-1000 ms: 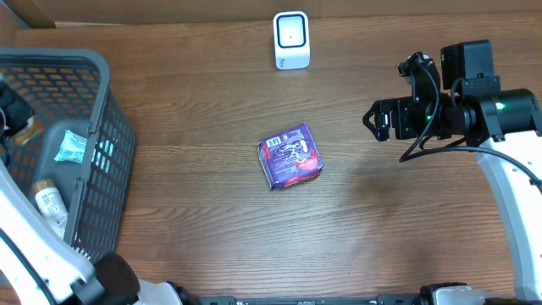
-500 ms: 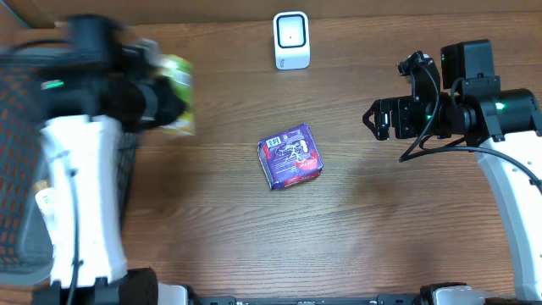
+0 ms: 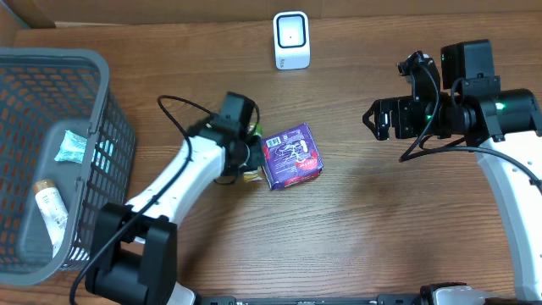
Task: Scan the item barcode
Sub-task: 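Place the green pouch on the table beside the purple bag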
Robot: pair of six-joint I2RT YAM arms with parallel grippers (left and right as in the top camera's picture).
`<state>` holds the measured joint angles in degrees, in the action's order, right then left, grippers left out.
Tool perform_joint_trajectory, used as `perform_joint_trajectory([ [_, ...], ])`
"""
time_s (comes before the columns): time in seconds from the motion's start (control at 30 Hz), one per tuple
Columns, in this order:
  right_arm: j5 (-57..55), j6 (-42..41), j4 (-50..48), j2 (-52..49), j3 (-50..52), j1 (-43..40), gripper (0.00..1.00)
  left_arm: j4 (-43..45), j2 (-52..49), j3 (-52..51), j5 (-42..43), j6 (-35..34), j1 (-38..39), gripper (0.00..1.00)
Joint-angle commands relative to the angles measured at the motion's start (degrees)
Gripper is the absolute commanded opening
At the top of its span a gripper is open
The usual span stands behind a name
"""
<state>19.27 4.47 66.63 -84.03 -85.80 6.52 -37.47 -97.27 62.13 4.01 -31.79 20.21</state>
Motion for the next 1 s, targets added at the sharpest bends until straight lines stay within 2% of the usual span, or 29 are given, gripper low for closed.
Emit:
perform_joint_trajectory([
  [0.0,0.3,0.0,-0.2,0.0,0.0,0.4,1.00,4.9,-1.5,-1.9,-4.0,-3.1,2.0,0.04],
  [0.3,0.3,0.0,0.1,0.0,0.0,0.4,1.00,7.9,-6.0,-1.8,-3.6,3.8,3.2,0.04],
  [0.47,0.3,0.0,0.2,0.0,0.0,0.4,1.00,12.4,-9.8,-1.7,1.6,13.8,5.8,0.04],
  [0.67,0.3,0.0,0.0,0.0,0.0,0.4,1.00,12.8,-10.1,-0.9,2.2,20.2,9.5,0.04],
  [0.77,0.3,0.0,0.0,0.0,0.0,0.4,1.00,11.8,-10.1,0.8,0.9,20.7,10.7,0.04],
  [0.83,0.3,0.0,0.0,0.0,0.0,0.4,1.00,10.5,-10.1,2.1,-0.2,20.7,10.7,0.12],
  [0.93,0.3,0.0,0.0,0.0,0.0,0.4,1.00,8.1,-10.1,4.0,-0.4,19.8,9.7,0.41],
  [0.97,0.3,0.0,0.0,0.0,0.0,0.4,1.00,6.5,-10.1,5.0,-0.4,19.1,9.0,0.55],
])
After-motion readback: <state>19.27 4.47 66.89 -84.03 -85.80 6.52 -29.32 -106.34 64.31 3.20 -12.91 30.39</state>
